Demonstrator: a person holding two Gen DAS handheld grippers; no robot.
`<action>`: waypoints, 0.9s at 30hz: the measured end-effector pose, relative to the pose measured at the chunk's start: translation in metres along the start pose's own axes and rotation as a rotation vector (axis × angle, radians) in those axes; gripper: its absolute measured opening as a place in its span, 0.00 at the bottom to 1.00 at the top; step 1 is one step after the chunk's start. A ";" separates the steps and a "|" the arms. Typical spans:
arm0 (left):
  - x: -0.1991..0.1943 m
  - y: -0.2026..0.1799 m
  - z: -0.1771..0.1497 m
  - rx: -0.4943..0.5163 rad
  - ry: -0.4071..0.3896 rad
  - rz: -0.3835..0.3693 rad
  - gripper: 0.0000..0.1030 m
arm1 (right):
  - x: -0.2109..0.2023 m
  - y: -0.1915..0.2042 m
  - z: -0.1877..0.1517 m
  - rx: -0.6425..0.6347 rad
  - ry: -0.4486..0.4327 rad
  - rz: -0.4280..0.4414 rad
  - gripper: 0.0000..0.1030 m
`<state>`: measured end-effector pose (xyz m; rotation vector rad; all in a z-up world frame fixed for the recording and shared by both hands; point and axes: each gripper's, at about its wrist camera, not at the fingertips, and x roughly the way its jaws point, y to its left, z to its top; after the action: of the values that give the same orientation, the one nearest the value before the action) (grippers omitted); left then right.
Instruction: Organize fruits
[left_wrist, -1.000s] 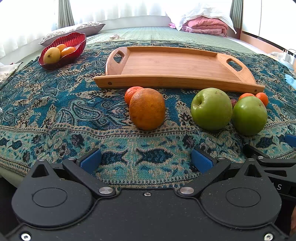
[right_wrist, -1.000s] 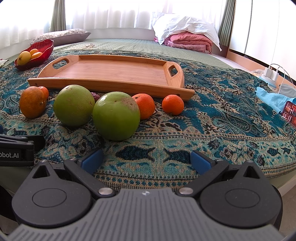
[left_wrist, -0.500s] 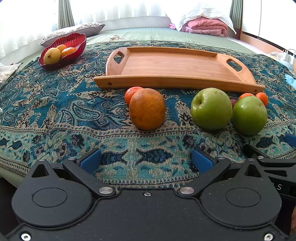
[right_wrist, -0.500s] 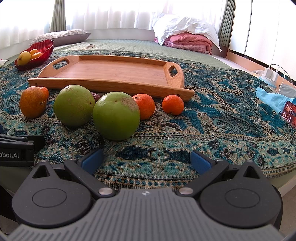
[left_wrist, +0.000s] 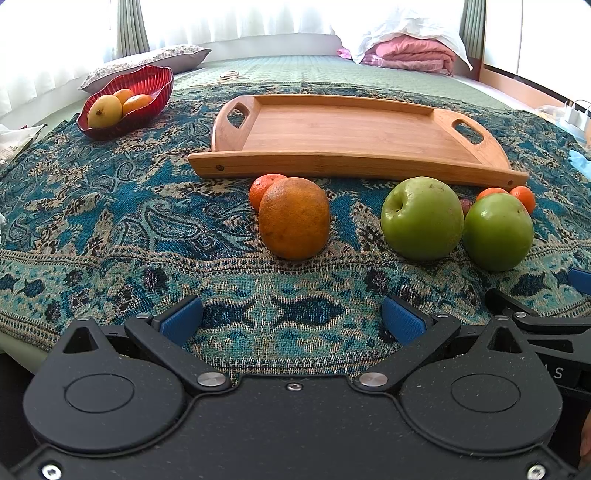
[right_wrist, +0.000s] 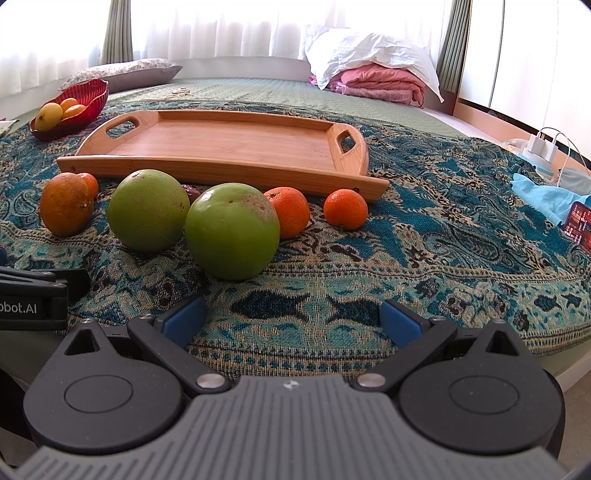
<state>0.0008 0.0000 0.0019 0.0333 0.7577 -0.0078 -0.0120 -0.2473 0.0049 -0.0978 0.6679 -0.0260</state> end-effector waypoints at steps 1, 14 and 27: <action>-0.001 0.001 0.000 -0.003 -0.003 -0.003 1.00 | 0.000 -0.001 -0.002 0.001 0.000 0.001 1.00; -0.003 0.004 0.005 -0.005 -0.014 -0.023 1.00 | -0.005 -0.001 0.000 0.018 -0.018 0.003 1.00; -0.004 0.018 0.029 -0.066 -0.113 -0.032 0.85 | -0.012 0.018 0.018 -0.017 -0.157 0.139 0.91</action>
<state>0.0182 0.0169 0.0264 -0.0416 0.6450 -0.0149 -0.0106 -0.2271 0.0250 -0.0692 0.5173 0.1203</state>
